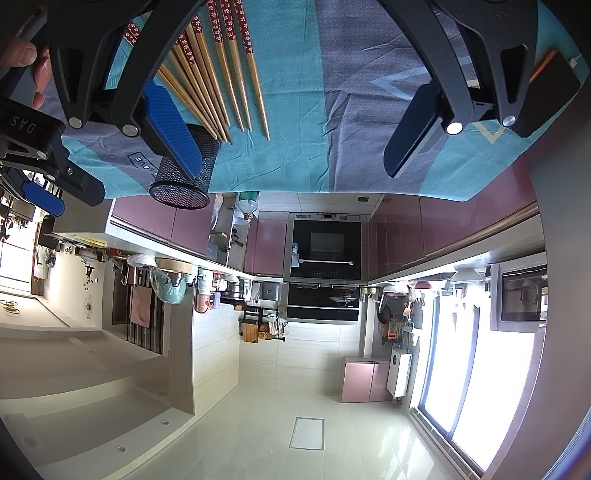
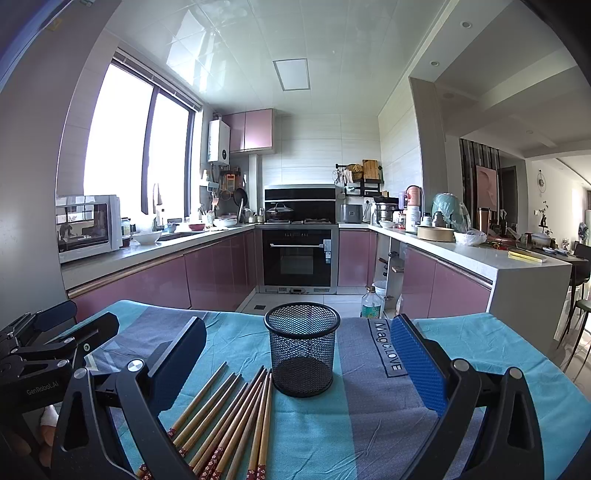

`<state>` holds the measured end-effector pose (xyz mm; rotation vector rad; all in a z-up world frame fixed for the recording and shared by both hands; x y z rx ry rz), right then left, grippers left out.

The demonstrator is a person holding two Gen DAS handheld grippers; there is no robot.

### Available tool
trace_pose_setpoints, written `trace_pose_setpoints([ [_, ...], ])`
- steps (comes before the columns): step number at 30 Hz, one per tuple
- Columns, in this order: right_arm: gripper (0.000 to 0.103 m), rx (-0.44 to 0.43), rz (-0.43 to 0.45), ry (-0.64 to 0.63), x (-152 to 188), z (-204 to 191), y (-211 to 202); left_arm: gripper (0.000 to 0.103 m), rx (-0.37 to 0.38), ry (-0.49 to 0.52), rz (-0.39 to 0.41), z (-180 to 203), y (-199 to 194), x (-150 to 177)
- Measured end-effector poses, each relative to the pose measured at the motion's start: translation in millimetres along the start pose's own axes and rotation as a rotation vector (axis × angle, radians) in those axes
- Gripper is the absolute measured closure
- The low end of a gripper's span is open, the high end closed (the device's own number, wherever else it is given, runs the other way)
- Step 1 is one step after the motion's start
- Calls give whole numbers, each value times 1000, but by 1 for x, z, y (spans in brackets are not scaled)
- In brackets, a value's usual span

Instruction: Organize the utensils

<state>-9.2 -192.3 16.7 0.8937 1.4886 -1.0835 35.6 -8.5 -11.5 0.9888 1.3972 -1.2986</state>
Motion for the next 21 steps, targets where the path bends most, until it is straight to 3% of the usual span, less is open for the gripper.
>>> trace_pose_setpoints([
  [21,6,-3,-3,1,-1,1,2,6,-1,1,-4,2,1,0],
])
Point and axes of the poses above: each gripper's, at about its wrist camera, not at the fingertips, and y roughly the way its jaws point, z to its right, x to its underside, the point moved 4 cm from there along y, roughly the way its jaws point, and after that the axes turned 8 degrees about -x, right-handed, at the moved point
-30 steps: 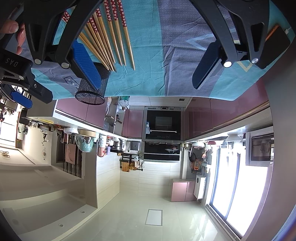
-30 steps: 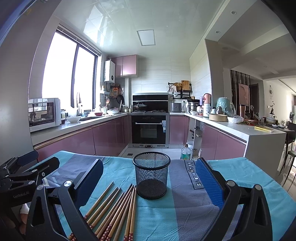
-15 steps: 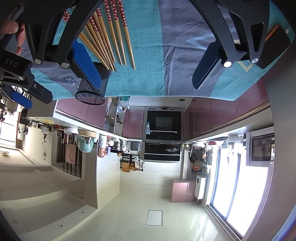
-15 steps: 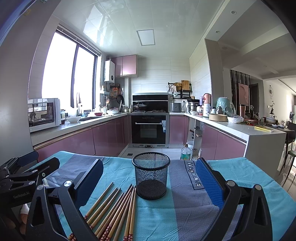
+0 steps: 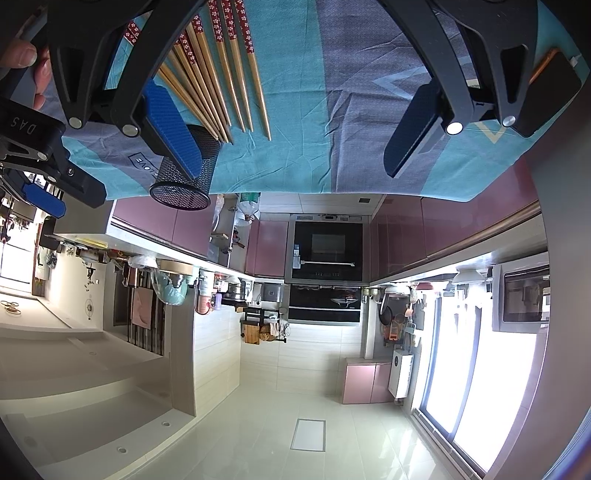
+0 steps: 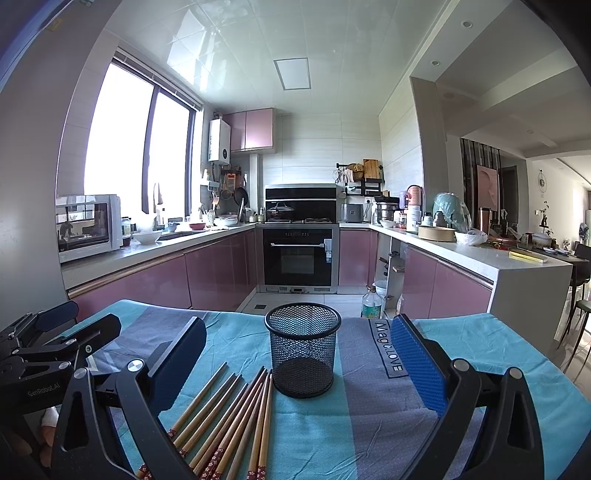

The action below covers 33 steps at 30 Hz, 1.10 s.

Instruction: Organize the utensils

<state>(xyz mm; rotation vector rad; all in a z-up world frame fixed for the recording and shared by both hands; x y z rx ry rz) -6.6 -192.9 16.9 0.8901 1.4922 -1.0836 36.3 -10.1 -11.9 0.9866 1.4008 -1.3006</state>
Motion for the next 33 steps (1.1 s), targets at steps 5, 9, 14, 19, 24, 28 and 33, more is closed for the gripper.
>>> trace_pose_setpoints([
  [5,6,-1,-3,2,0,0,2,6,4,2,-7,1,0,0],
  [9,6,-4,-12,5,3,0,3,6,6,5,-17,2,3,1],
  [14,6,-17,-44,6,6,2,7,6,7,15,-39,1,5,3],
  [19,6,-68,-165,32,19,7,27,6,15,55,-109,2,13,6],
  [24,9,-107,-327,61,43,14,53,7,64,102,-203,7,30,13],
  [28,25,-129,-443,95,64,19,69,16,98,140,-272,14,44,22],
  [33,49,-172,-567,125,84,18,87,31,131,174,-363,22,65,37],
])
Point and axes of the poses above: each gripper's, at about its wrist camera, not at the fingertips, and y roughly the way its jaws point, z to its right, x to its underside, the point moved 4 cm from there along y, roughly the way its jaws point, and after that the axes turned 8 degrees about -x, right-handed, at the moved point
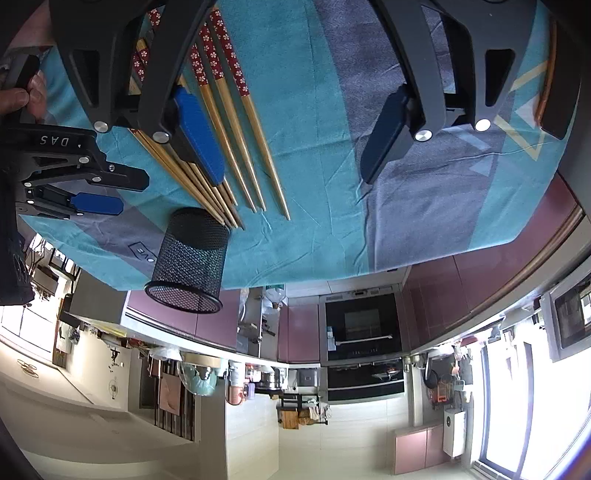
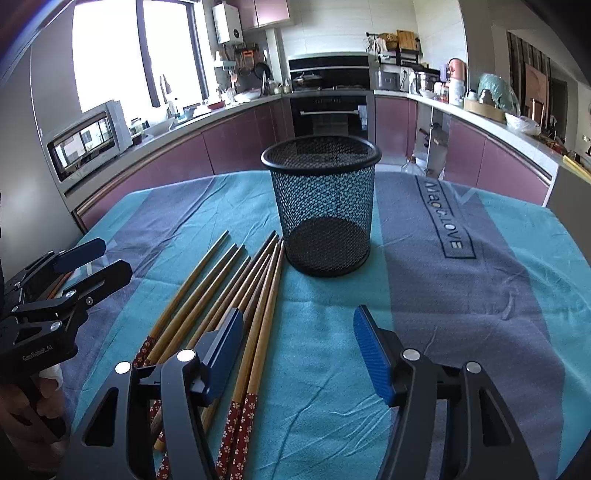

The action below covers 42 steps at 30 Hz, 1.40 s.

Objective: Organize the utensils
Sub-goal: 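Grasp one bamboo chopstick with the left gripper while the right gripper grasps another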

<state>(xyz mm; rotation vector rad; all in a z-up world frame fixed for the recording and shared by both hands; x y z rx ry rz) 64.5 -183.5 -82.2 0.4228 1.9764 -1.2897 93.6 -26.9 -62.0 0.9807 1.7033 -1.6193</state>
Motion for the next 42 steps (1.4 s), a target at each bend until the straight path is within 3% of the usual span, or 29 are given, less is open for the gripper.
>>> trace_pose_setpoints([
  [6,65,-33,-82,9,4,0,16,43,41,14,-103,5,30,5],
  [13,66,-42,-126,3,5,-2,24,53,77,36,-192,16,53,10],
  [19,66,-1,-155,-47,3,-8,32,71,114,42,-271,22,69,16],
  [24,66,24,-171,-86,-3,-12,40,74,120,60,-280,29,77,14],
  [28,68,20,-167,-77,-6,-11,43,82,116,59,-283,30,80,10],
  [31,75,15,-163,-70,-7,-10,44,88,116,53,-284,31,81,9],
  [33,89,4,-162,-62,-8,-8,43,91,121,48,-285,31,80,8],
  [35,96,-19,-165,-43,-8,-6,42,92,121,46,-284,31,80,8],
  [42,98,-40,-155,-20,-9,-3,38,95,126,16,-283,28,78,9],
])
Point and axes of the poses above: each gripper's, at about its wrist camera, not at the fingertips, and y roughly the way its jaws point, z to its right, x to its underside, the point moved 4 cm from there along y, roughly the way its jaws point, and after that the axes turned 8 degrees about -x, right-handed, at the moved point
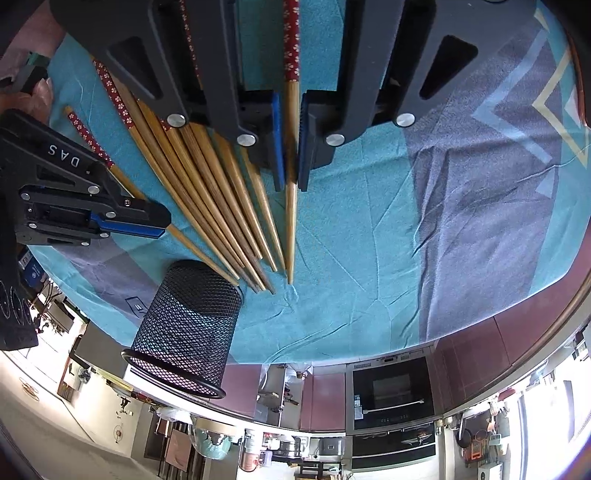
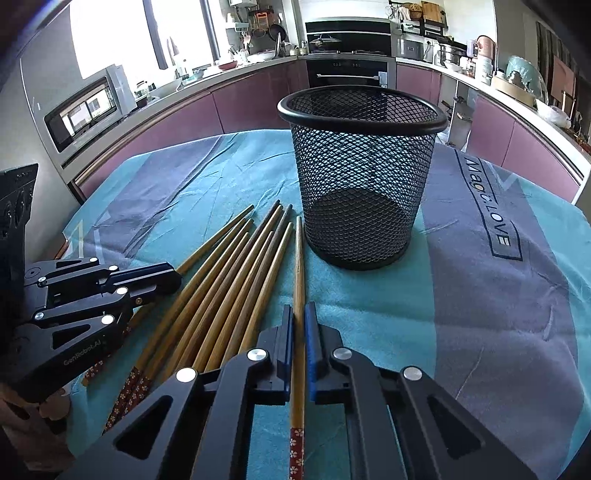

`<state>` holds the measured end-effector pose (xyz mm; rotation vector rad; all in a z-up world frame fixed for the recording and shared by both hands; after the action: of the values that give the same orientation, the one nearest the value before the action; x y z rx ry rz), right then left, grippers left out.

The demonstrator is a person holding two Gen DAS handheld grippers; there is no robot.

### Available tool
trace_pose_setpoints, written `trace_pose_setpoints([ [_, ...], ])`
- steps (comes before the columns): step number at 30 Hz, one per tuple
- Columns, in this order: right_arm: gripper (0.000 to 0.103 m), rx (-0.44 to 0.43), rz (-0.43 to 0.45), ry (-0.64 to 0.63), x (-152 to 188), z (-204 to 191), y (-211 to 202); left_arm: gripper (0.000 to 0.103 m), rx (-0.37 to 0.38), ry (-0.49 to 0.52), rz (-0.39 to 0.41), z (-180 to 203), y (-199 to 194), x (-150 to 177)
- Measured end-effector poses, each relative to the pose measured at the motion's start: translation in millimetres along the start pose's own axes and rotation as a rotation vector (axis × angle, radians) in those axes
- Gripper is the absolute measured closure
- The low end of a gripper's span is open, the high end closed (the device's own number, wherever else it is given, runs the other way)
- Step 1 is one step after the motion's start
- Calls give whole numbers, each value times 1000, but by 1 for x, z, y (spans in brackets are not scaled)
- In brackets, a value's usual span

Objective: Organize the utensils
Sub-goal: 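Grasp one bamboo chopstick with the left gripper while the right gripper grasps another, then lift the chopstick in the left gripper into the mesh cup while the right gripper lowers its own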

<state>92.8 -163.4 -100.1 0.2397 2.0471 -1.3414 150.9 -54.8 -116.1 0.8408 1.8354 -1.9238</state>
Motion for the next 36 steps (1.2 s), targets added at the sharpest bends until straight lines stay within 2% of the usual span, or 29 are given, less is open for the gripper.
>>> trace_pose_setpoints([
  [9,98,-50,56,-9,-4,-2,-28,95,19,-27,18,-11,-13,-1],
  [14,98,-99,122,-18,-12,-4,-53,95,71,-59,44,-23,-32,-10],
  [23,98,-147,245,-25,-36,-3,-96,95,204,-86,153,-31,-86,-42],
  [36,98,-169,387,-64,-75,1,-142,95,308,-107,317,-25,-159,-102],
])
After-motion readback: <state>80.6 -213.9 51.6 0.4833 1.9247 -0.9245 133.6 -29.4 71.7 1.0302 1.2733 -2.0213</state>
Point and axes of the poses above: each gripper's, at about its wrist camera, not at the fingertips, and y roughly the way its jaws point, z to its right, x to its underside, the point moved 4 cm from there along y, roughly the way its jaws point, and after that the axes turned 8 degrees about -x, right-handed, at the moved point
